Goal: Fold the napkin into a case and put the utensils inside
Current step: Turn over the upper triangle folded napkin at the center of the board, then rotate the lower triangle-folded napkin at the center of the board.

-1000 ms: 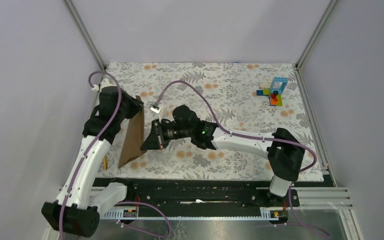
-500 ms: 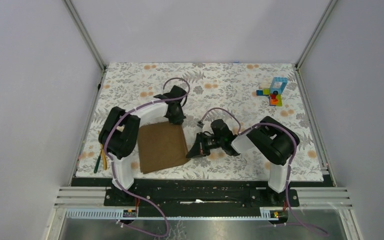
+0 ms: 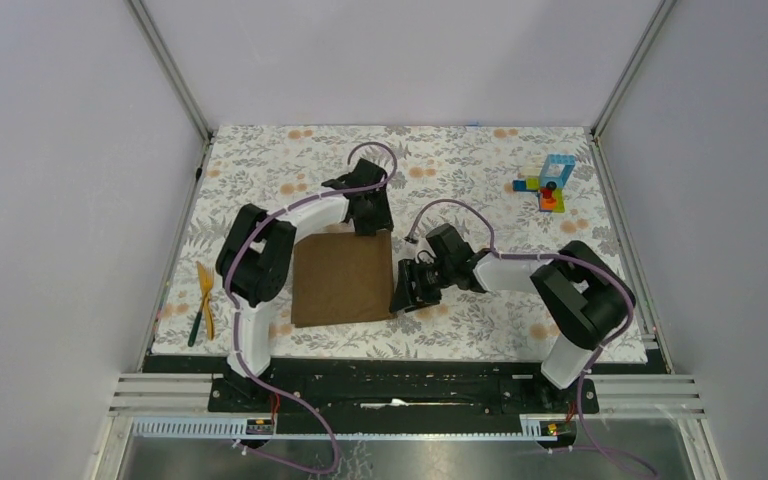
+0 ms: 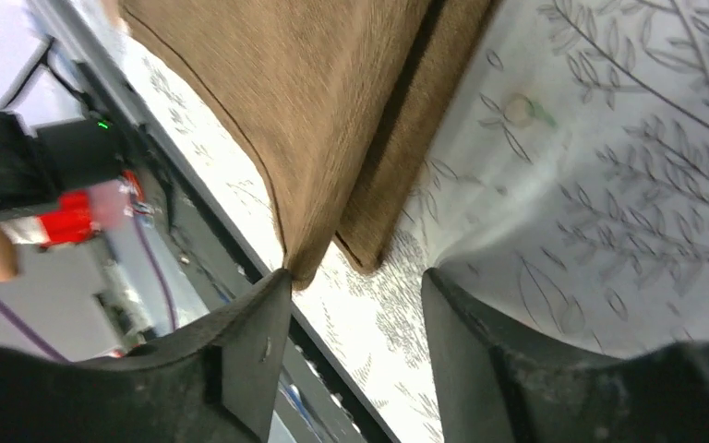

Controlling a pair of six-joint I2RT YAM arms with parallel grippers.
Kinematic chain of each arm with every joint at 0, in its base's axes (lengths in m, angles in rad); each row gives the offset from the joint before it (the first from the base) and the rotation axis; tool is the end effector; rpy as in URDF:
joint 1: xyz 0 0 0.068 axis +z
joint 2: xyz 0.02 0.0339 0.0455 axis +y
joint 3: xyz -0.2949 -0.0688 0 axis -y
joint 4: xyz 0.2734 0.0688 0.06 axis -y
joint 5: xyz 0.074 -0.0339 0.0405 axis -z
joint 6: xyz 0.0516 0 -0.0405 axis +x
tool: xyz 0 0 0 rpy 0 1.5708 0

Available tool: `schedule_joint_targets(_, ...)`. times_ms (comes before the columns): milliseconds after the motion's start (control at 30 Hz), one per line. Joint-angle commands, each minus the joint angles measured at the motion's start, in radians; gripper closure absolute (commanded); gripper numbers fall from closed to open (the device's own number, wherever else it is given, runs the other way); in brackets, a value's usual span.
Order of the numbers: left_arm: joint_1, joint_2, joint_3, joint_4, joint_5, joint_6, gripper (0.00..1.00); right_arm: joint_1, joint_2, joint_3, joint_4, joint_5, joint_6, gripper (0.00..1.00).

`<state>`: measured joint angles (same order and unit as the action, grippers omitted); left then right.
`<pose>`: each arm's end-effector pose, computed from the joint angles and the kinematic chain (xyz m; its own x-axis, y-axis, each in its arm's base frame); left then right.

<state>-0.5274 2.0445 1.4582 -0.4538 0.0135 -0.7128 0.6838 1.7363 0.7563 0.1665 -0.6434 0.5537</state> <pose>0.4136 -0.2417 0.1663 -0.8968 -0.2344 -0.3753 -0.1022 0.9349 -0.3398 0.2517 0.2450 0.1270 -0.9129 -0.2013 -0.3551 -0.4054 0.5475 0.7320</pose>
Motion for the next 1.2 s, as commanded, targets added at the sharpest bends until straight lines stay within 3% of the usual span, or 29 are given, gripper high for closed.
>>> schedule_joint_targets(0, 0.021, -0.2, -0.01, 0.1, 0.042, 0.07, 0.39, 0.011, -0.057, 0.027, -0.351, 0.192, -0.136, 0.35)
schedule_joint_targets(67, 0.021, -0.283, -0.057, 0.094, 0.061, 0.087, 0.29, 0.011, -0.047, 0.034, -0.351, 0.2, -0.131, 0.34)
schedule_joint_targets(167, 0.023, -0.4, -0.13, 0.074, 0.077, 0.106, 0.23, 0.014, -0.014, 0.051, -0.326, 0.184, -0.105, 0.34)
schedule_joint_targets(400, 0.024, -0.623, -0.347, 0.048, 0.086, 0.104, 0.21, 0.033, 0.006, 0.069, -0.221, 0.134, -0.007, 0.32)
schedule_joint_targets(533, 0.027, -0.714, -0.45, 0.069, 0.1, 0.072, 0.21, 0.072, 0.074, 0.109, -0.223, 0.143, 0.006, 0.38)
schedule_joint_targets(667, 0.029, -0.764, -0.498, 0.067, 0.12, 0.06, 0.21, 0.077, 0.093, 0.121, -0.253, 0.195, -0.005, 0.46)
schedule_joint_targets(933, 0.03, -0.838, -0.519, 0.033, 0.082, 0.072, 0.21, 0.076, 0.142, 0.185, -0.392, 0.251, -0.134, 0.79)
schedule_joint_targets(1033, 0.034, -0.853, -0.531, 0.021, 0.055, 0.083, 0.22, 0.064, 0.164, 0.247, -0.496, 0.255, -0.219, 0.87)
schedule_joint_targets(1167, 0.054, -0.881, -0.559, 0.014, 0.052, 0.088, 0.22, 0.005, 0.198, 0.318, -0.666, 0.32, -0.304, 0.9)
